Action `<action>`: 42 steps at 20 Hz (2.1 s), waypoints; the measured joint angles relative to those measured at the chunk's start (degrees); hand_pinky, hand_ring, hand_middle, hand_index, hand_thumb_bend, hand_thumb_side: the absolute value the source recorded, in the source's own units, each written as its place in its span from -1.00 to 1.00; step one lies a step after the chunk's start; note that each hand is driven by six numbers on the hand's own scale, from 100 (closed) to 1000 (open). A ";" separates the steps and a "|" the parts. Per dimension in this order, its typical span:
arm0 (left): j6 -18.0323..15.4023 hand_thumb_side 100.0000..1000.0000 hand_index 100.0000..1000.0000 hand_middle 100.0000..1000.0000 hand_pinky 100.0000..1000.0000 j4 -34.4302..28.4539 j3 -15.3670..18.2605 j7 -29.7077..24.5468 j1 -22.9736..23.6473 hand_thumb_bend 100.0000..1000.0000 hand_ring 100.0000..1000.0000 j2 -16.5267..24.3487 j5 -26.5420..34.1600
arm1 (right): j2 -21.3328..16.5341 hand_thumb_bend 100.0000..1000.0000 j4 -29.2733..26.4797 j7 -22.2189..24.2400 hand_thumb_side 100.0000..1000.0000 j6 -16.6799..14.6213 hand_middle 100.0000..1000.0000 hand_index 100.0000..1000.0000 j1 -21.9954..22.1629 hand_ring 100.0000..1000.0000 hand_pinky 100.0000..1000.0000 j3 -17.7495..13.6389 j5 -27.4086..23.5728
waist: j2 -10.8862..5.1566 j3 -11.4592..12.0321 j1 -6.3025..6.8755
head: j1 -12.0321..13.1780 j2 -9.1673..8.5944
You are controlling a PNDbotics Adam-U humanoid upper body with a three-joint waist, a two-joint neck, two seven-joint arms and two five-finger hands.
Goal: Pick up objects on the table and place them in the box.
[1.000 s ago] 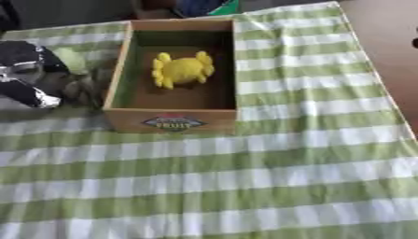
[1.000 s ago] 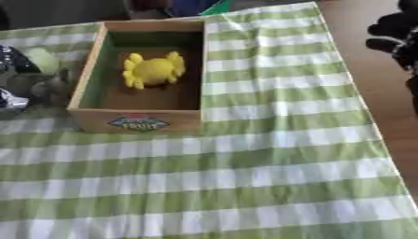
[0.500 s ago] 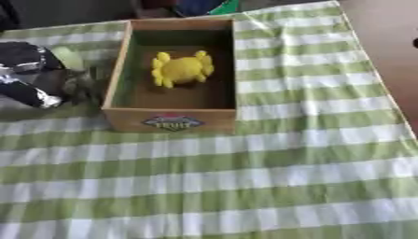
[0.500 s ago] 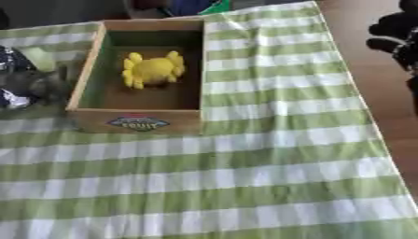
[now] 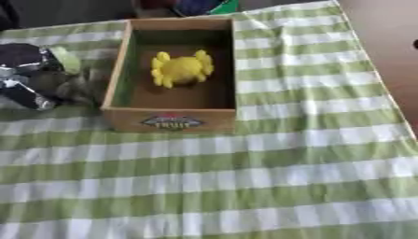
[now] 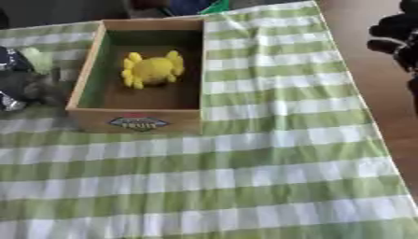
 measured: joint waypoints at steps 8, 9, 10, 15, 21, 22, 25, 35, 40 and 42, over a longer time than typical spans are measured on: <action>1.77 -0.68 -0.34 -0.33 -0.37 -0.54 0.68 -1.77 0.11 -1.00 -0.13 0.00 3.70 | 0.25 -1.00 0.00 -0.14 1.00 0.16 0.28 0.61 0.03 0.49 0.51 -0.01 0.00 | -0.30 0.00 -0.28 | -0.02 0.01; 1.98 -0.68 -0.36 -0.34 -0.38 -0.76 0.70 -1.98 0.12 -1.00 -0.13 0.00 4.01 | 0.25 -1.00 0.00 -0.15 1.00 0.16 0.28 0.61 0.04 0.49 0.51 -0.01 0.00 | -0.30 0.00 -0.28 | -0.02 0.01; 2.16 -0.68 -0.37 -0.34 -0.38 -0.97 0.73 -2.16 0.12 -1.00 -0.13 0.00 4.36 | 0.25 -1.00 0.00 -0.15 1.00 0.17 0.28 0.61 0.04 0.49 0.51 -0.01 0.00 | -0.32 0.01 -0.28 | -0.02 0.02; 2.89 -0.68 -0.38 -0.35 -0.39 -2.18 1.18 -2.89 0.12 -1.00 -0.14 0.01 5.61 | 0.28 -1.00 0.00 -0.15 1.00 0.22 0.28 0.61 0.07 0.49 0.51 -0.01 0.00 | -0.91 0.15 -0.27 | -0.03 0.22; 3.29 -0.68 -0.41 -0.35 -0.39 -3.29 1.62 -3.30 -0.15 -1.00 -0.14 0.05 6.81 | 0.31 -1.00 0.00 -0.22 1.00 0.44 0.28 0.61 0.48 0.49 0.50 -0.01 -0.01 | -1.55 0.42 -0.27 | -0.05 0.34; 3.34 -0.68 -0.41 -0.35 -0.39 -3.48 1.74 -3.34 -0.24 -1.00 -0.14 0.07 6.91 | 0.31 -1.00 0.00 -0.27 1.00 0.49 0.28 0.61 0.48 0.49 0.50 -0.01 -0.02 | -1.72 0.42 -0.27 | -0.05 0.35; 3.38 -0.60 -0.42 -0.35 -0.39 -4.01 1.76 -3.39 -0.76 -1.00 -0.14 0.15 6.99 | 0.31 -1.00 0.00 -0.33 1.00 0.53 0.28 0.61 0.48 0.49 0.50 -0.01 -0.05 | -2.04 0.43 -0.27 | -0.05 0.41; 4.26 -0.68 -0.44 -0.39 -0.38 -6.97 2.42 -4.27 -3.74 -1.00 -0.14 -0.05 9.81 | 0.33 -1.00 0.00 -0.61 1.00 0.45 0.28 0.61 0.44 0.49 0.50 0.02 -0.41 | -2.79 -0.08 -0.42 | 0.04 0.78; 4.72 -0.67 -0.44 -0.41 -0.38 -9.37 2.43 -4.73 -5.04 -1.00 -0.15 -1.84 11.88 | 0.76 -1.00 0.00 -0.74 1.00 0.38 0.28 0.61 -0.68 0.49 0.50 0.38 -1.30 | -3.20 -1.02 -0.68 | 0.54 0.87; 4.90 -0.66 -0.44 -0.40 -0.38 -10.67 2.40 -4.59 -5.75 -1.00 -0.15 -2.86 12.26 | 0.79 -1.00 0.00 -0.78 1.00 0.32 0.28 0.61 -1.27 0.49 0.50 0.61 -1.76 | -3.38 -1.48 -0.70 | 0.91 0.87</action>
